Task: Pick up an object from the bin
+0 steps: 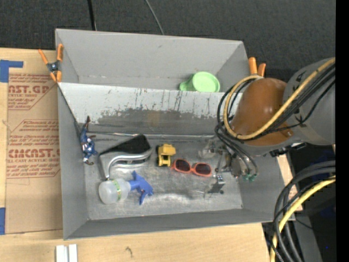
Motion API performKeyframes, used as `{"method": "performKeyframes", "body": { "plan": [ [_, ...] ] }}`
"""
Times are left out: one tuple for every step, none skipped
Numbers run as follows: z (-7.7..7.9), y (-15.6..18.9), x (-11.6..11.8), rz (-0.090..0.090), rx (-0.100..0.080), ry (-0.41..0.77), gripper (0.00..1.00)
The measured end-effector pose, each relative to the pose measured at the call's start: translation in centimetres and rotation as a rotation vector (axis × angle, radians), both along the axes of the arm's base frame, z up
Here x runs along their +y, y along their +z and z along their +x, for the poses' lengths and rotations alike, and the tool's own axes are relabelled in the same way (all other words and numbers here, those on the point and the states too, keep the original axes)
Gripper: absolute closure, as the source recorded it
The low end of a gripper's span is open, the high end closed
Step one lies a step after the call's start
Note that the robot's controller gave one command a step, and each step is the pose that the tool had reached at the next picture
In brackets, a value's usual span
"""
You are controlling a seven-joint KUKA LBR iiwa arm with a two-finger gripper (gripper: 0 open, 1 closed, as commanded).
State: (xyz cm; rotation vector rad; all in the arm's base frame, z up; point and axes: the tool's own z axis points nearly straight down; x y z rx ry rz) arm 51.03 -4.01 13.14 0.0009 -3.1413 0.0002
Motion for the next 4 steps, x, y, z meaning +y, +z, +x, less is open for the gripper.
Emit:
{"method": "performKeyframes", "body": {
  "plan": [
    [1.9, -5.1, 1.4, 0.001, -0.003, -0.11, 0.0],
    [2.9, -6.3, 1.8, -0.003, 0.001, -0.129, 0.0],
    [3.7, -5.9, 2.4, -0.003, 0.002, -0.066, 0.0],
    [3.5, -5.9, 2.3, 0.0, -0.003, -0.092, 0.0]
  ]
}}
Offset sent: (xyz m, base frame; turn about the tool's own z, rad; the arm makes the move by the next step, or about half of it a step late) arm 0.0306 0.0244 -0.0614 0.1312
